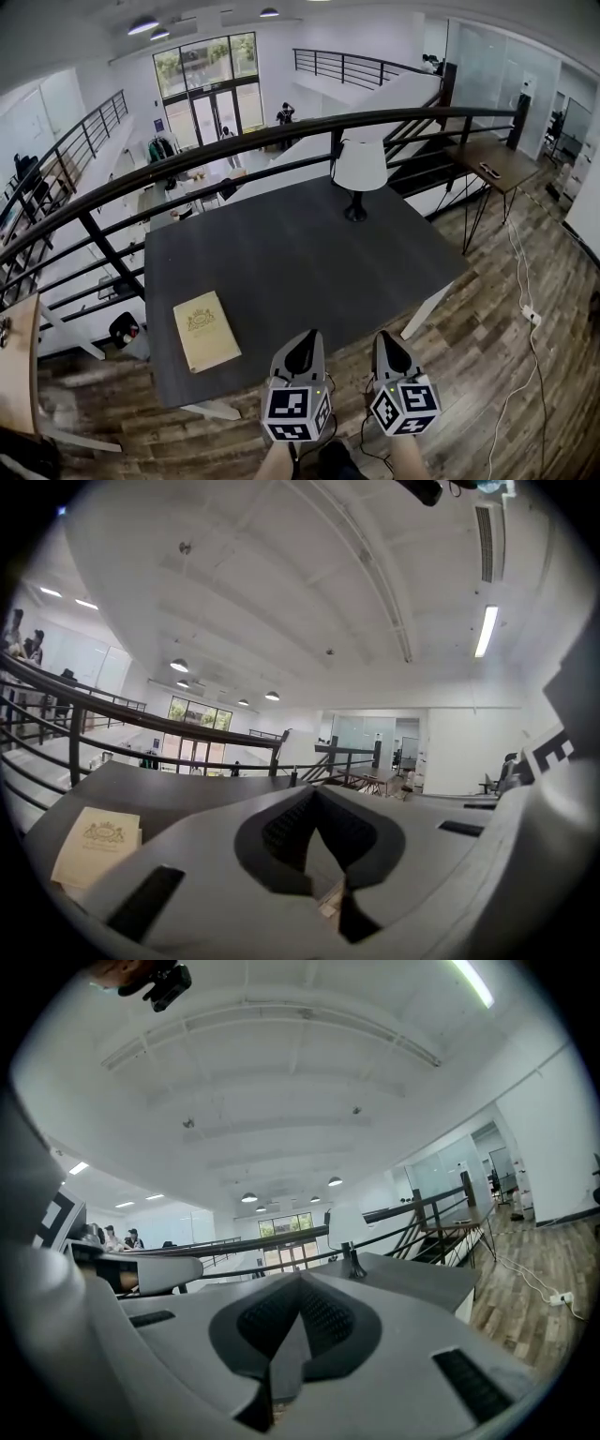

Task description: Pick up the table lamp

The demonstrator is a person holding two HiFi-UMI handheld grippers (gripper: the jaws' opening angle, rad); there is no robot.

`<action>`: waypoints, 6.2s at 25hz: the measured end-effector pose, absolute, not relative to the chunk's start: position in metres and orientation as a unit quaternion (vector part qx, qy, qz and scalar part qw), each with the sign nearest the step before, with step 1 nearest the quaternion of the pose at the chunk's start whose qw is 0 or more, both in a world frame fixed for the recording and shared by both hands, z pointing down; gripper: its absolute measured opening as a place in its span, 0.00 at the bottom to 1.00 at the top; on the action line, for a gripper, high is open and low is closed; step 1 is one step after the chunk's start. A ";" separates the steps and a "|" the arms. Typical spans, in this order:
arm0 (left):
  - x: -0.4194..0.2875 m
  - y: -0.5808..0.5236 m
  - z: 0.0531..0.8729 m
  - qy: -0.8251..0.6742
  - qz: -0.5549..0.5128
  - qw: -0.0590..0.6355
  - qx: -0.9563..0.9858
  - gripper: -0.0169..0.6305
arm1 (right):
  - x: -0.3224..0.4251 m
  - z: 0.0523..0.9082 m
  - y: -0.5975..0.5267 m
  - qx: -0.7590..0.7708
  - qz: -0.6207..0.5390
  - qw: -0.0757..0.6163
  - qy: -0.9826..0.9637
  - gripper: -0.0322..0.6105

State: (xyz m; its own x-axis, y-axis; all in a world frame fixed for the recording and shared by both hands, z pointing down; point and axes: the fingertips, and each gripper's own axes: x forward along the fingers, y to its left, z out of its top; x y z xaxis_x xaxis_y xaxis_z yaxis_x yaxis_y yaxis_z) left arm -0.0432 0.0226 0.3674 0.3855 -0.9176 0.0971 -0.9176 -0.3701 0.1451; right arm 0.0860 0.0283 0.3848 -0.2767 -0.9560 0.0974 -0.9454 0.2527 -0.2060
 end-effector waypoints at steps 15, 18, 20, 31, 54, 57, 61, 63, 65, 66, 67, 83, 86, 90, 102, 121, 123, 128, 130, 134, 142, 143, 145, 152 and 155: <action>0.012 -0.104 0.361 -0.572 -0.007 0.102 0.814 0.07 | 0.126 0.386 -0.098 -0.573 -0.117 0.017 0.811 0.04; 0.016 -0.118 0.363 -0.571 -0.002 0.103 0.814 0.07 | 0.129 0.386 -0.115 -0.571 -0.119 0.019 0.812 0.04; 0.017 -0.128 0.365 -0.571 0.000 0.103 0.815 0.07 | 0.129 0.389 -0.125 -0.570 -0.119 0.020 0.813 0.04; 0.033 -0.225 0.382 -0.560 0.003 0.115 0.821 0.07 | 0.138 0.403 -0.219 -0.576 -0.121 0.012 0.809 0.04; 0.028 -0.442 0.398 -0.509 -0.021 0.139 0.849 0.07 | 0.130 0.444 -0.437 -0.604 -0.134 -0.027 0.785 0.04; 0.030 -0.455 0.400 -0.496 -0.022 0.142 0.856 0.07 | 0.129 0.453 -0.452 -0.606 -0.136 -0.033 0.783 0.04; 0.030 -0.470 0.407 -0.486 -0.026 0.157 0.860 0.07 | 0.133 0.466 -0.468 -0.612 -0.145 -0.038 0.777 0.06; 0.032 -0.477 0.411 -0.482 -0.026 0.163 0.860 0.07 | 0.136 0.471 -0.476 -0.611 -0.150 -0.041 0.776 0.07; 0.036 -0.484 0.415 -0.479 -0.023 0.169 0.861 0.07 | 0.138 0.475 -0.485 -0.608 -0.154 -0.043 0.777 0.08; 0.039 -0.486 0.417 -0.476 -0.022 0.173 0.862 0.07 | 0.139 0.477 -0.489 -0.607 -0.155 -0.045 0.778 0.09; 0.042 -0.488 0.420 -0.473 -0.020 0.177 0.863 0.07 | 0.139 0.479 -0.493 -0.605 -0.156 -0.047 0.779 0.09; 0.077 -0.532 0.447 -0.397 -0.113 0.305 0.858 0.08 | 0.153 0.526 -0.556 -0.580 -0.160 -0.072 0.795 0.10; 0.077 -0.538 0.451 -0.381 -0.142 0.328 0.853 0.12 | 0.155 0.534 -0.566 -0.579 -0.157 -0.075 0.797 0.11; 0.074 -0.545 0.459 -0.369 -0.174 0.360 0.839 0.15 | 0.155 0.544 -0.578 -0.576 -0.158 -0.073 0.799 0.15; 0.075 -0.555 0.470 -0.316 -0.262 0.419 0.810 0.28 | 0.134 0.568 -0.600 -0.533 -0.148 -0.071 0.830 0.34; 0.082 -0.575 0.470 -0.252 -0.336 0.457 0.784 0.38 | 0.137 0.579 -0.636 -0.515 -0.116 -0.059 0.847 0.40; 0.082 -0.578 0.469 -0.250 -0.347 0.462 0.777 0.38 | 0.137 0.581 -0.636 -0.515 -0.116 -0.060 0.847 0.40; 0.083 -0.583 0.465 -0.249 -0.364 0.461 0.770 0.38 | 0.139 0.586 -0.635 -0.515 -0.119 -0.062 0.847 0.40; 0.085 -0.584 0.464 -0.249 -0.365 0.461 0.770 0.37 | 0.140 0.586 -0.635 -0.513 -0.120 -0.061 0.848 0.40; 0.087 -0.583 0.464 -0.244 -0.363 0.459 0.773 0.35 | 0.136 0.587 -0.634 -0.509 -0.119 -0.061 0.850 0.40; 0.094 -0.593 0.458 -0.250 -0.376 0.462 0.763 0.30 | 0.143 0.582 -0.642 -0.508 -0.115 -0.056 0.852 0.40; 0.095 -0.595 0.457 -0.250 -0.379 0.463 0.761 0.30 | 0.145 0.581 -0.643 -0.508 -0.114 -0.055 0.852 0.40; 0.095 -0.600 0.456 -0.250 -0.386 0.468 0.755 0.29 | 0.148 0.581 -0.646 -0.509 -0.113 -0.054 0.852 0.41; 0.100 -0.616 0.443 -0.234 -0.400 0.469 0.752 0.25 | 0.147 0.585 -0.654 -0.505 -0.122 -0.052 0.853 0.41; 0.101 -0.622 0.440 -0.233 -0.400 0.475 0.748 0.24 | 0.148 0.585 -0.657 -0.506 -0.124 -0.052 0.852 0.42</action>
State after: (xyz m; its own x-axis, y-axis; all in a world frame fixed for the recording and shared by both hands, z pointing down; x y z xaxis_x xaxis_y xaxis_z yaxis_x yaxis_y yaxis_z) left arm 0.1009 -0.6219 0.4404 0.5716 -0.7287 -0.3773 0.0311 -0.4402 0.8973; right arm 0.1476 -0.6570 0.5846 -0.4824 -0.8493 0.2144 -0.8752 0.4569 -0.1592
